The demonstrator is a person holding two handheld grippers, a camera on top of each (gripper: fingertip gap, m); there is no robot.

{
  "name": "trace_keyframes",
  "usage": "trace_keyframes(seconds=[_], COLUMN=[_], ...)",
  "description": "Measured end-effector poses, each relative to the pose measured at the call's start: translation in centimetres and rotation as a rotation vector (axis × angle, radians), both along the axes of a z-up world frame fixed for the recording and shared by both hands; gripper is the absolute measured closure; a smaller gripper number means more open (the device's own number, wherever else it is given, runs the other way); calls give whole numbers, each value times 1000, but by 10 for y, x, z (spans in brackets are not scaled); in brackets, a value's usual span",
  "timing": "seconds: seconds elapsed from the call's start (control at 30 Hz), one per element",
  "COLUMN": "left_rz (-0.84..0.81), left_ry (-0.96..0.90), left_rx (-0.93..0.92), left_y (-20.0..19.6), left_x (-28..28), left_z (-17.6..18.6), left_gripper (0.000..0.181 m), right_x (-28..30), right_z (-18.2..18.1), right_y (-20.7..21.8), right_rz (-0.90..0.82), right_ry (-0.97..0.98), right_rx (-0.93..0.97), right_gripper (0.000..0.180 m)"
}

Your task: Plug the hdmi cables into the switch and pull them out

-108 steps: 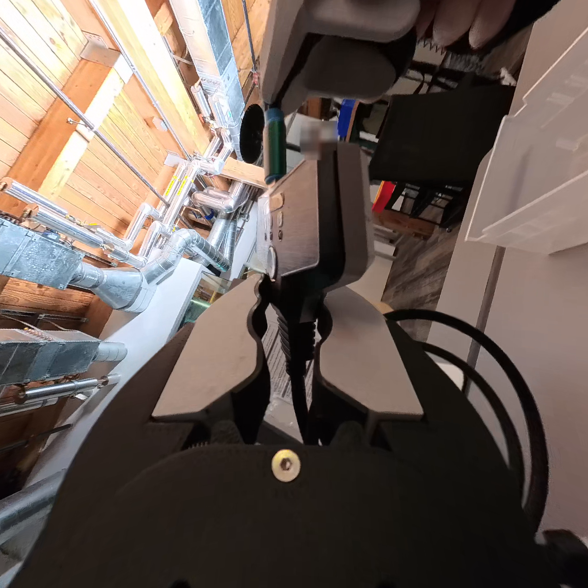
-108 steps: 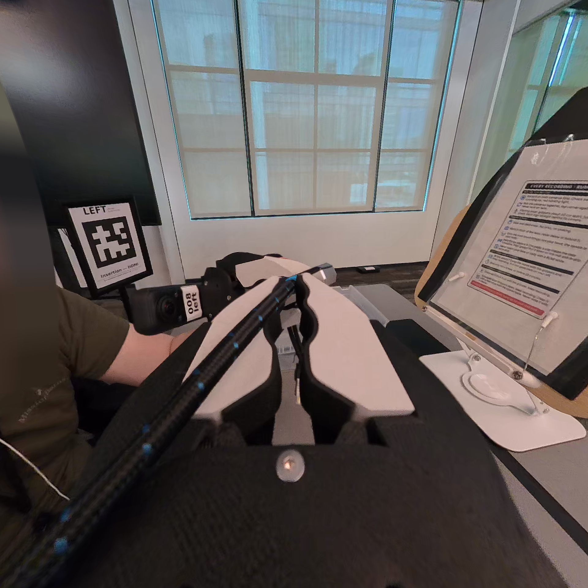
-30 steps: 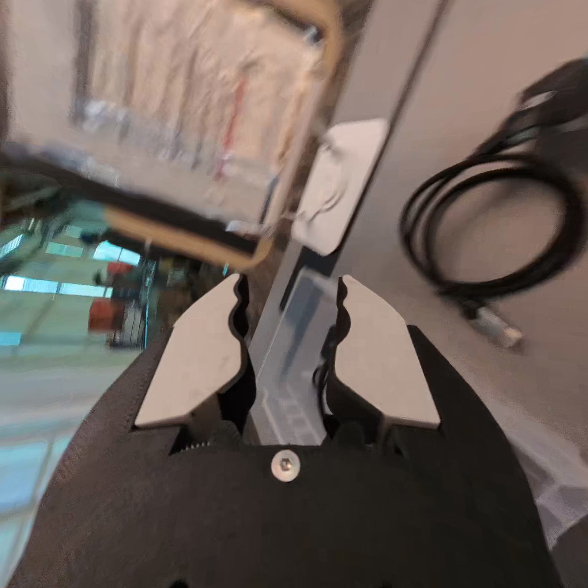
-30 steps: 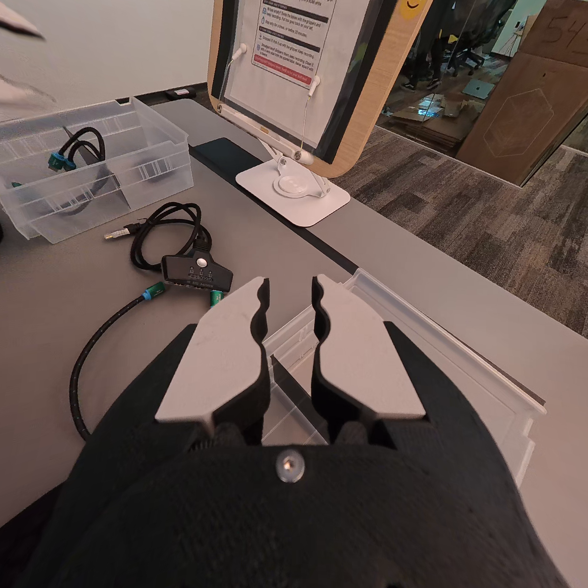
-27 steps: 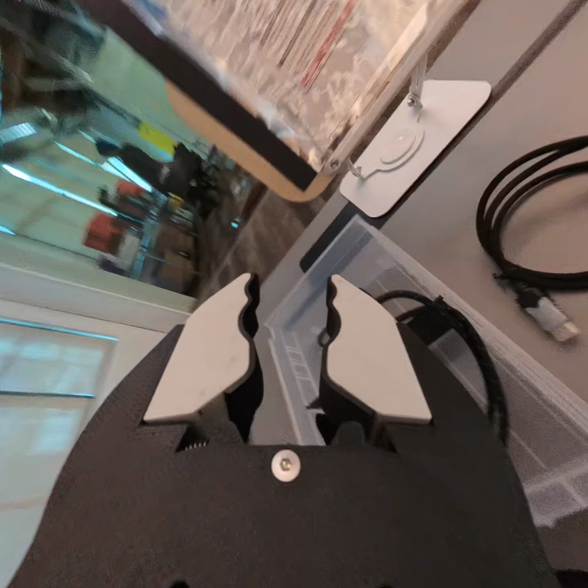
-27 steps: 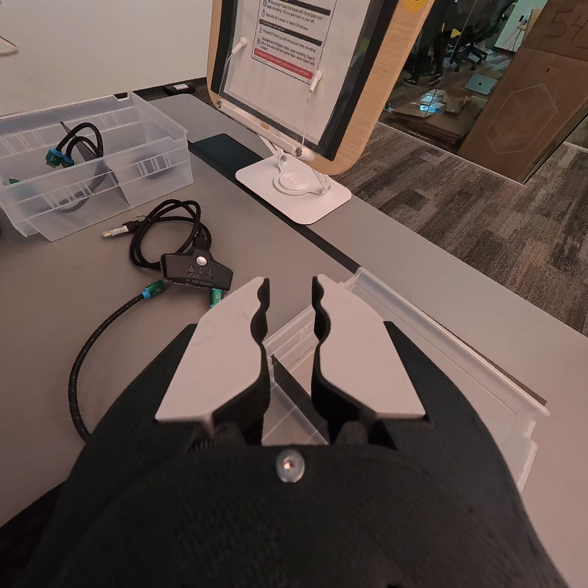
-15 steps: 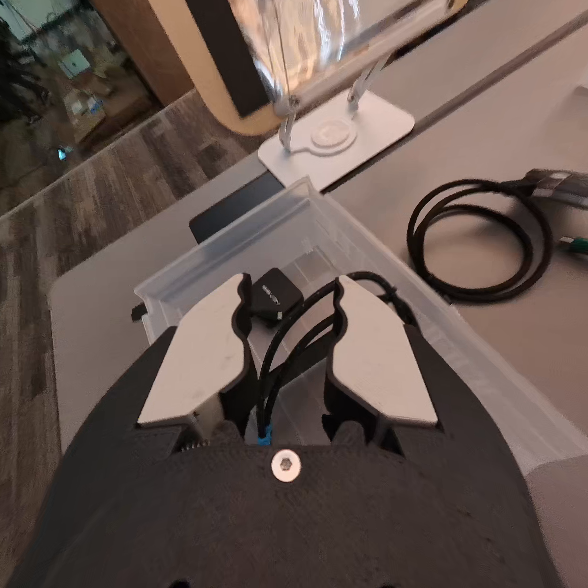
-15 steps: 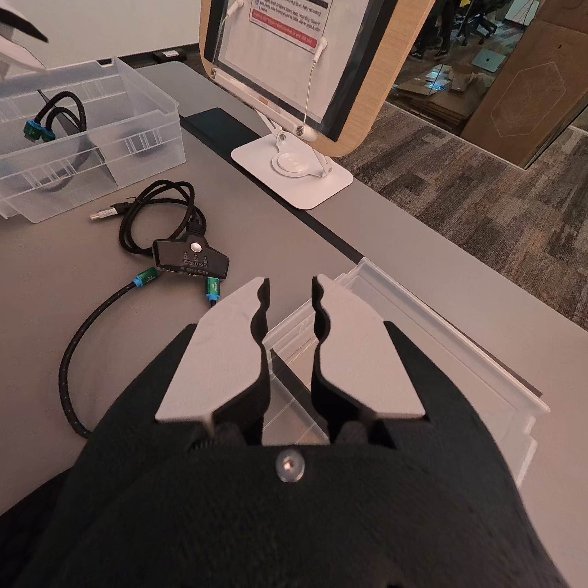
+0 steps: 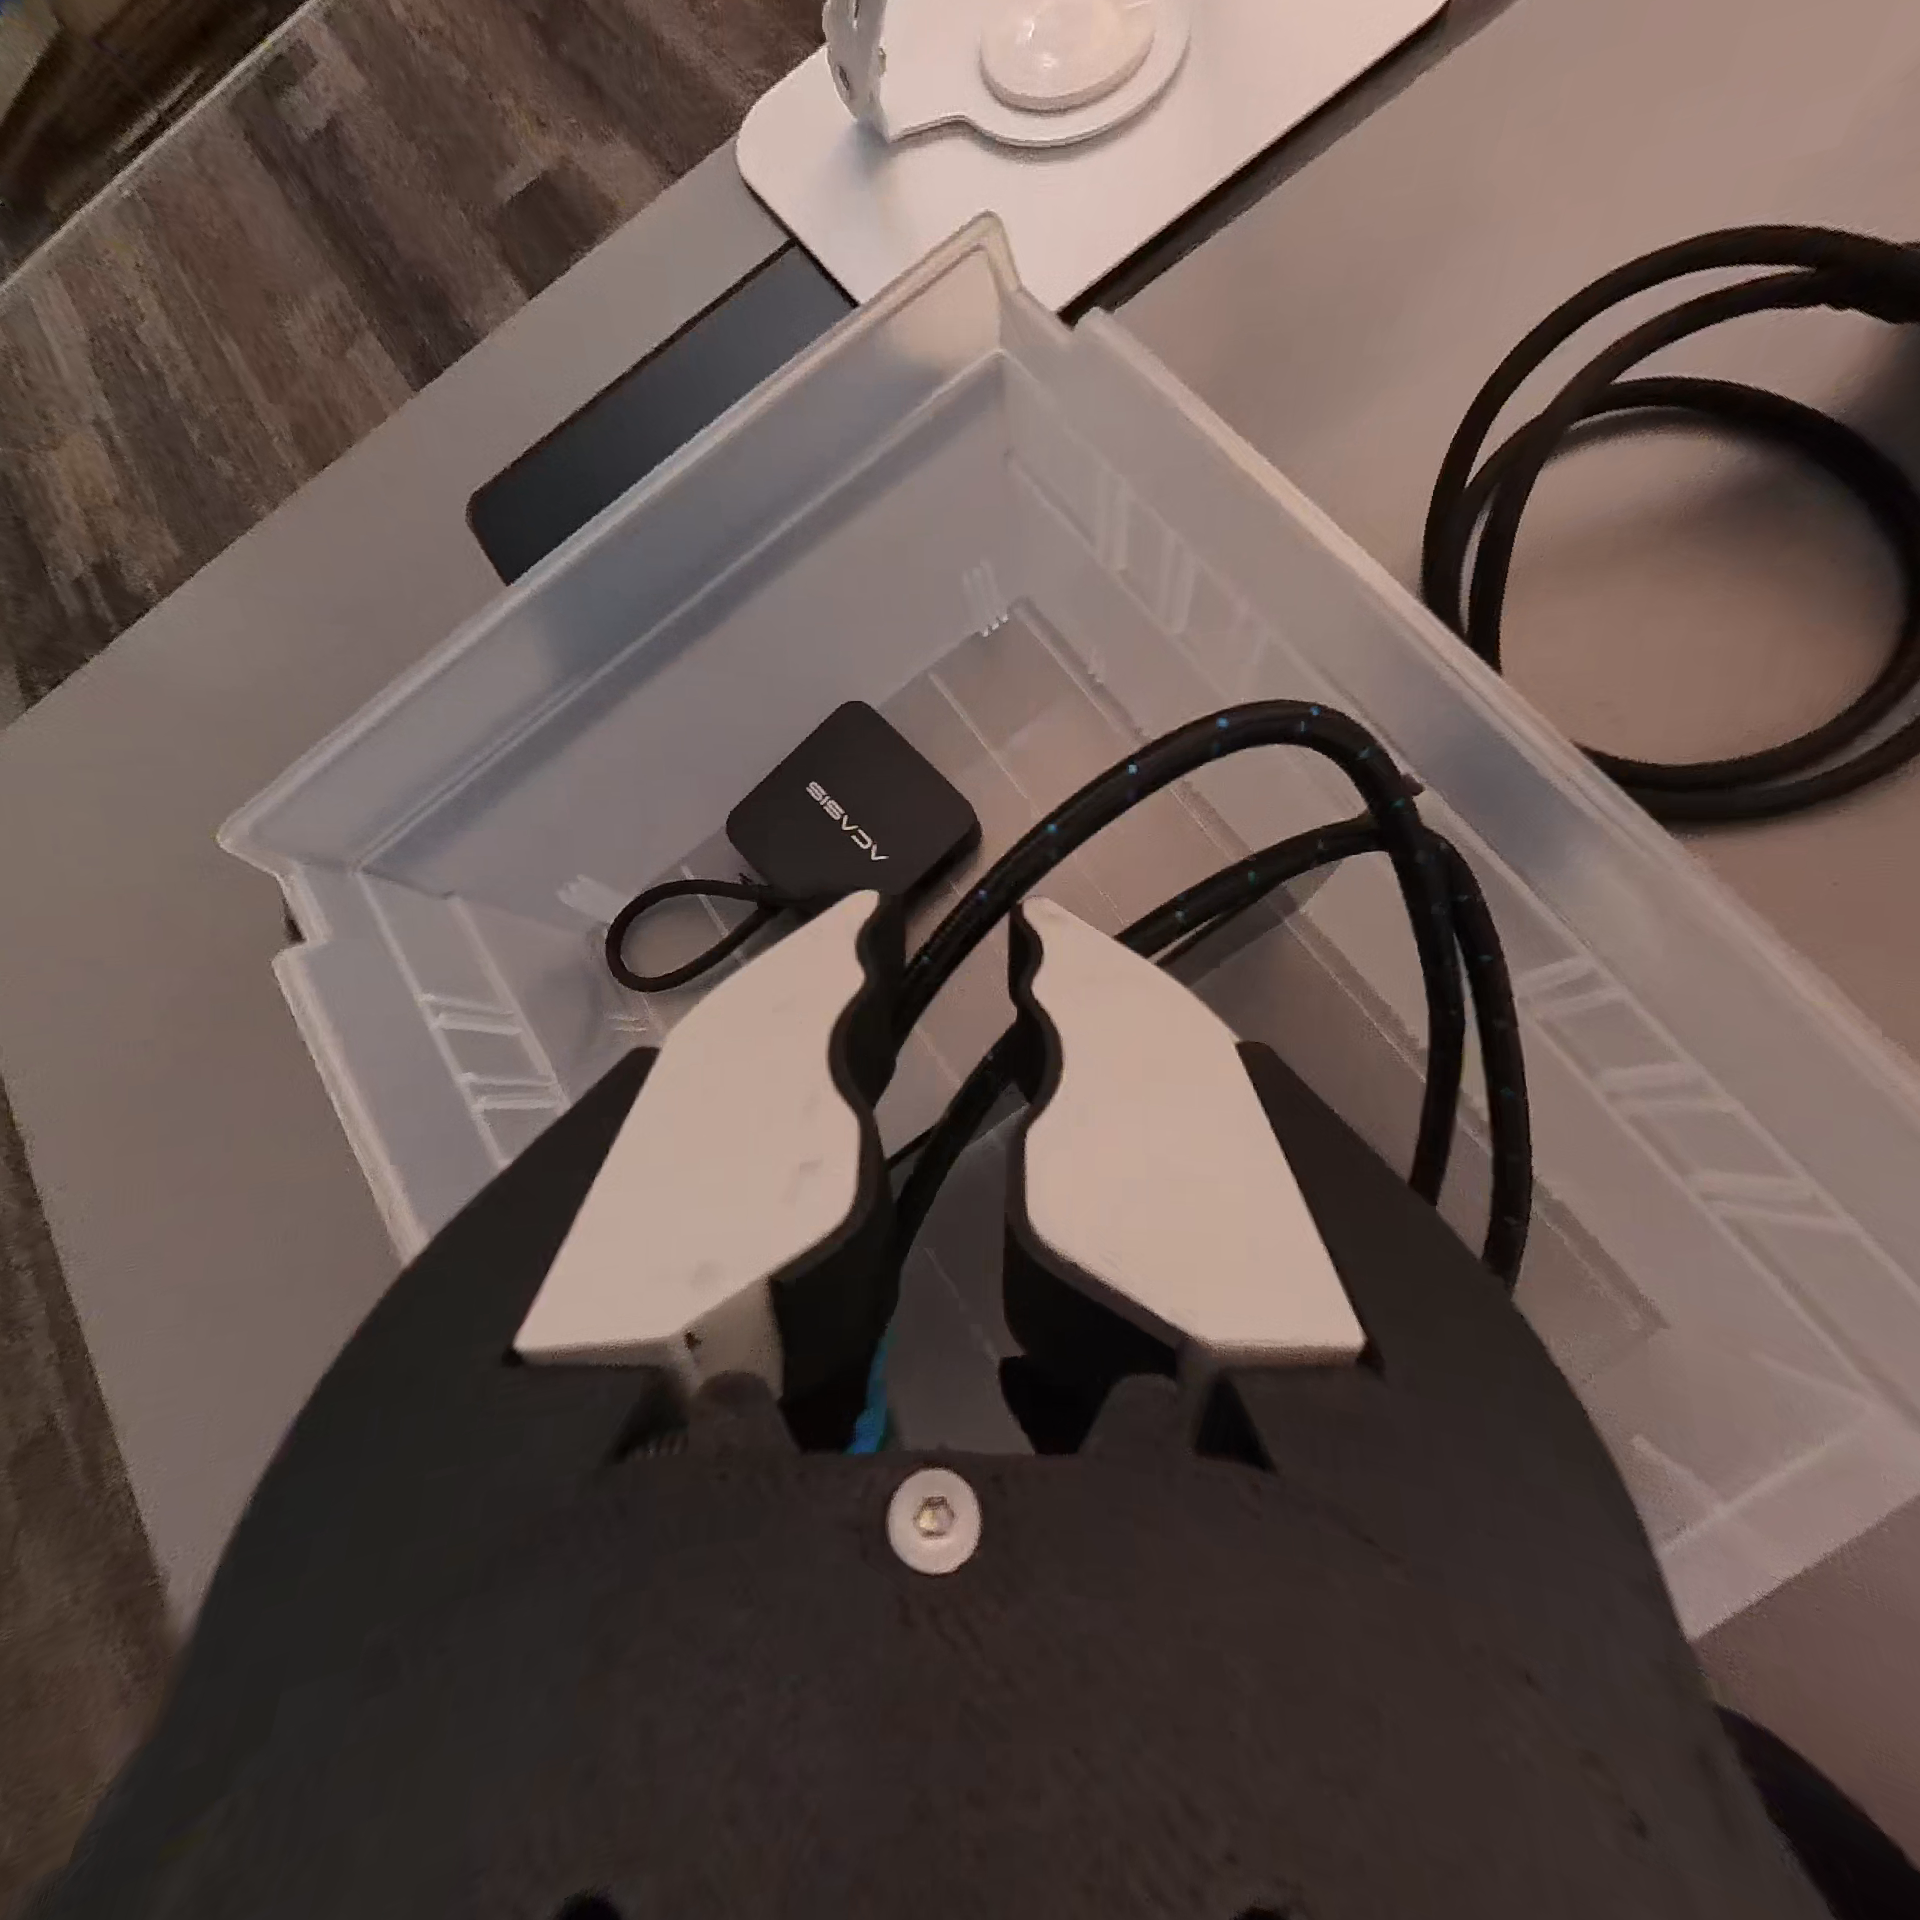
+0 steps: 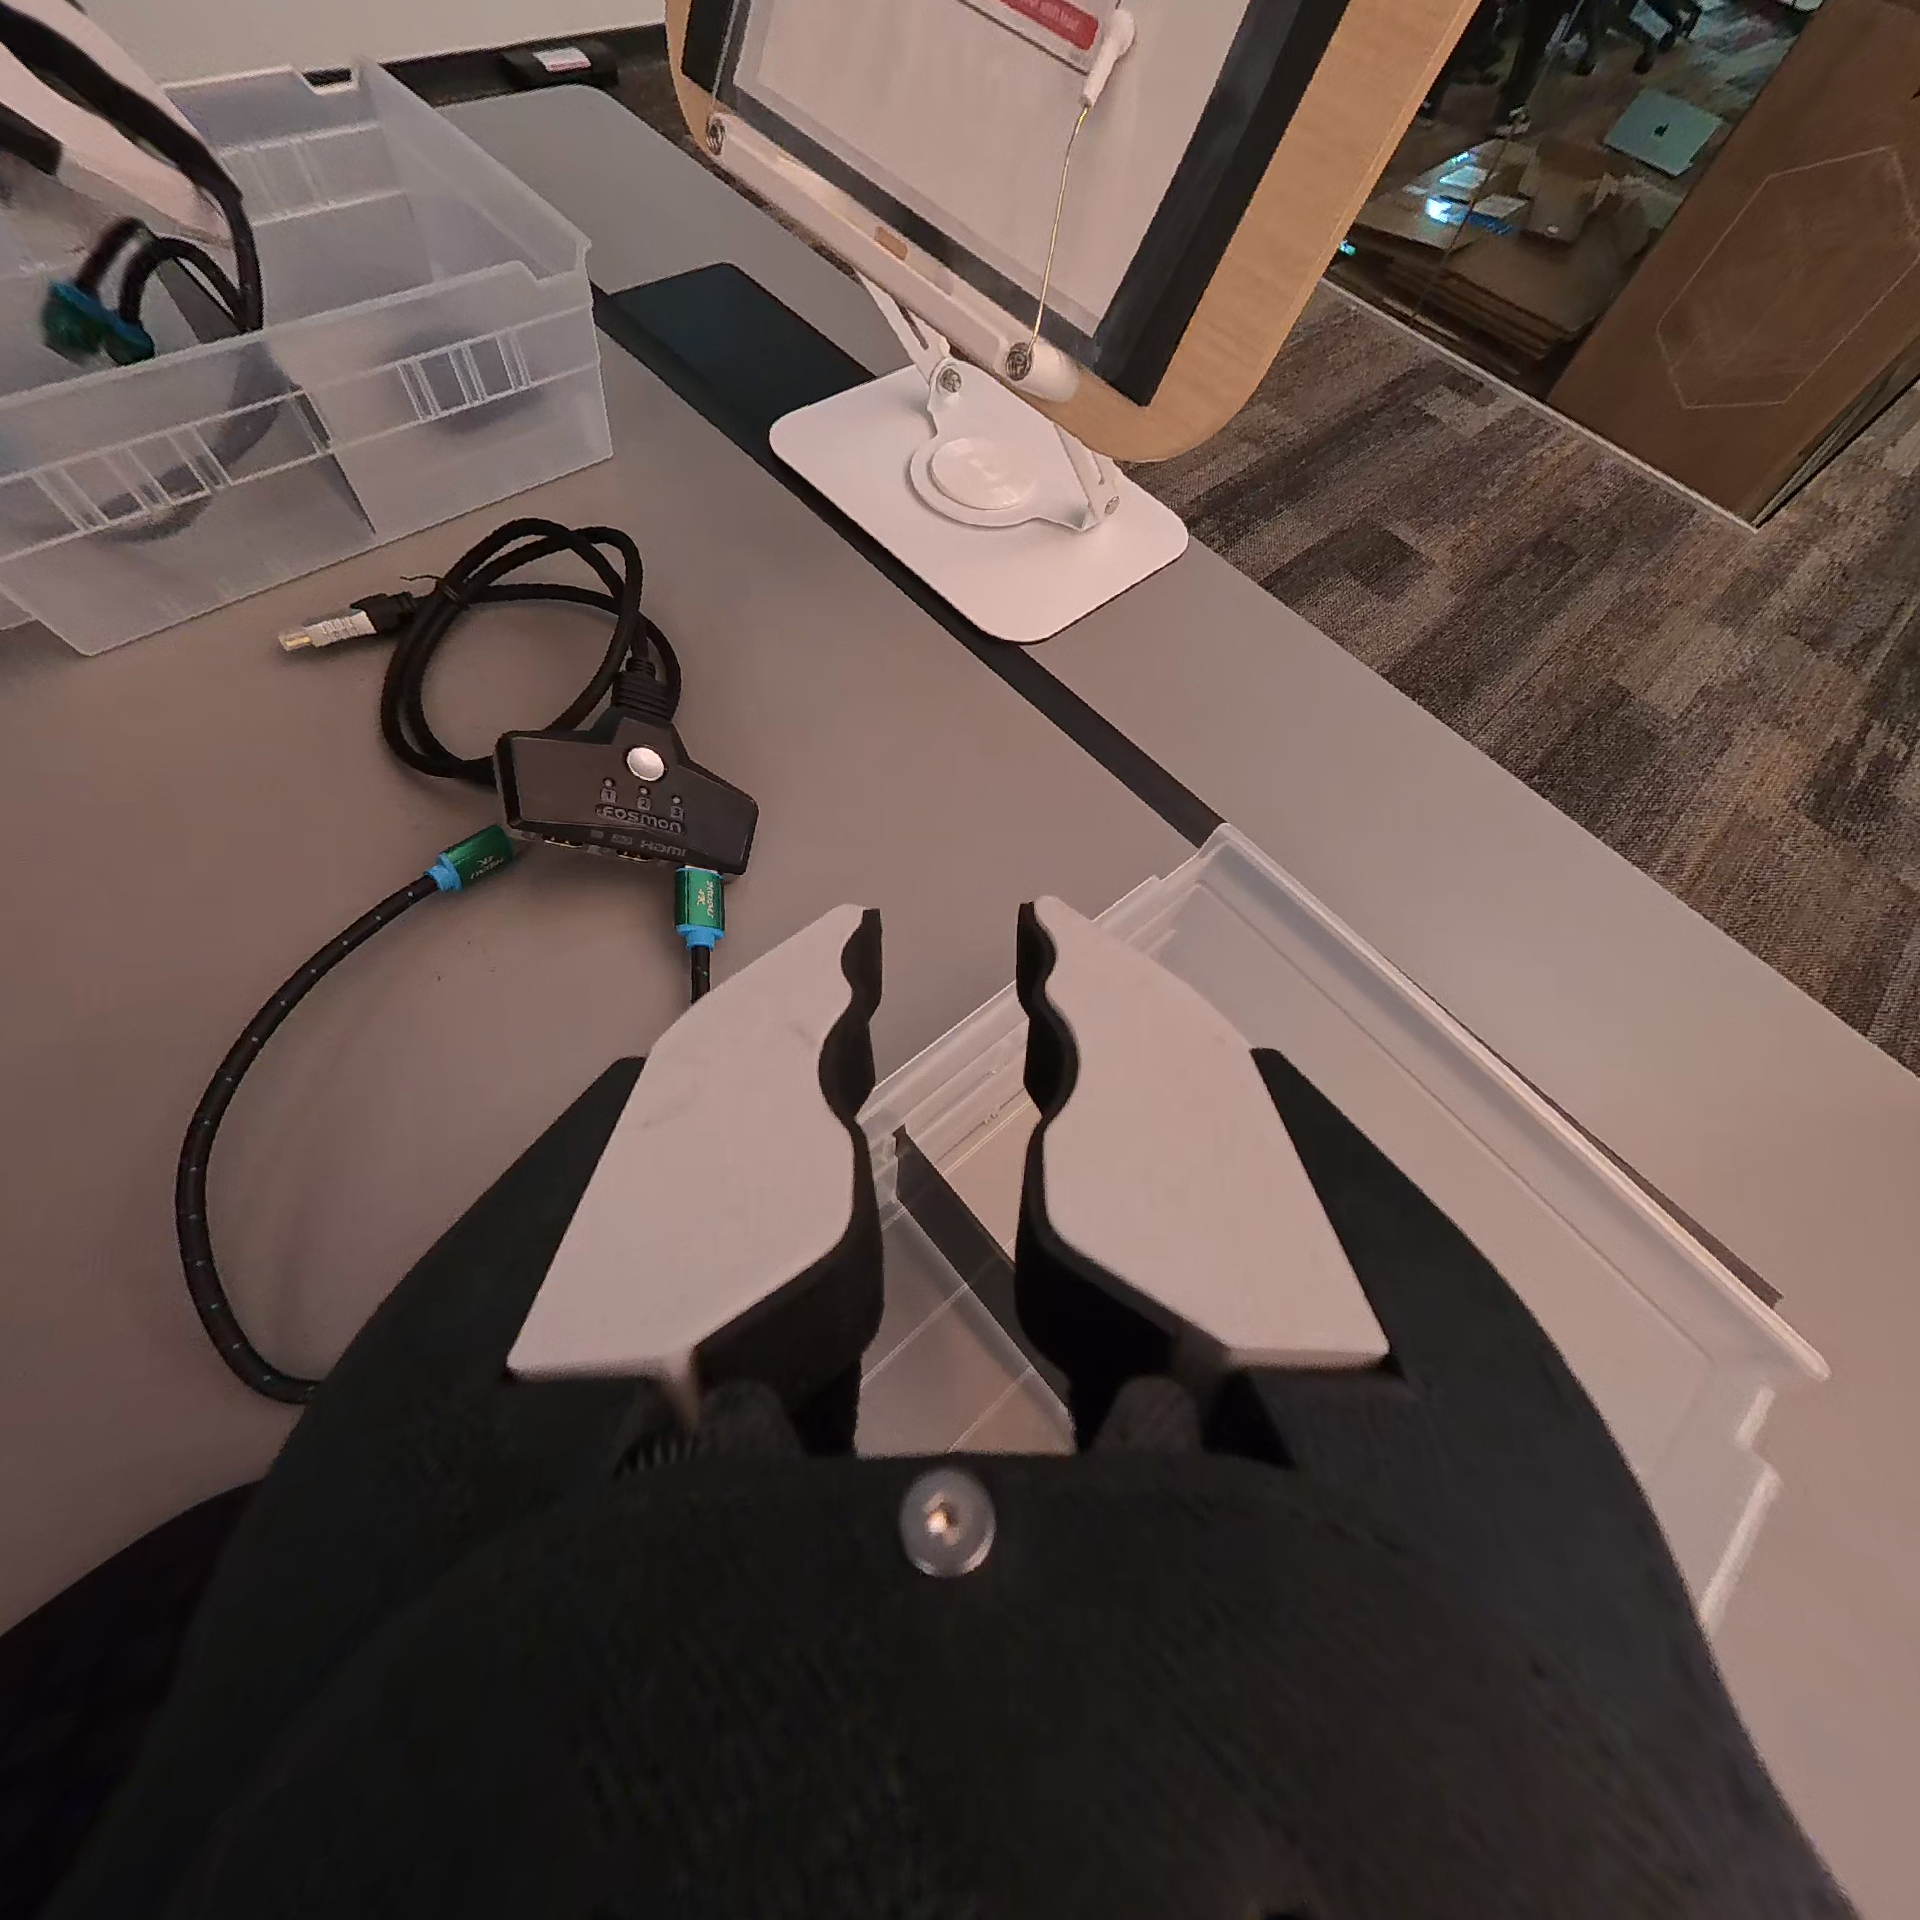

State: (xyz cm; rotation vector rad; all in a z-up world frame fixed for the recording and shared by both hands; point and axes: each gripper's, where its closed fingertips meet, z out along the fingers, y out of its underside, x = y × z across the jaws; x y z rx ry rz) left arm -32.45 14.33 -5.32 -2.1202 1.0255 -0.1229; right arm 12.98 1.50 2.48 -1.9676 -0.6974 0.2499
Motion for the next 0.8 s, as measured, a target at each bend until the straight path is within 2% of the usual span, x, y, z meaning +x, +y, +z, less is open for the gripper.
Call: trace_keyframes(seconds=[0.1,0.33,0.53,0.67,0.8], left_rz=[19,60,-227,-419,-666], left_ry=[20,-18,-237,-351,-422], left_rx=[83,442,654,645,638], left_y=[-10,-53,-112,-139,-173], left_x=[-6,-11,44,85,126], left_z=[31,134,198,212,217], left_gripper=[167,173,174,175,175], right_x=[-1,-6,-30,-71,-129], right_z=[2,0,12,31,53], right_y=[0,1,2,-2,-20], right_rz=[3,12,89,224,448], right_ry=[7,-9,17,104,250], right_rx=[6,4,59,129,172], right_gripper=[154,154,156,158,160])
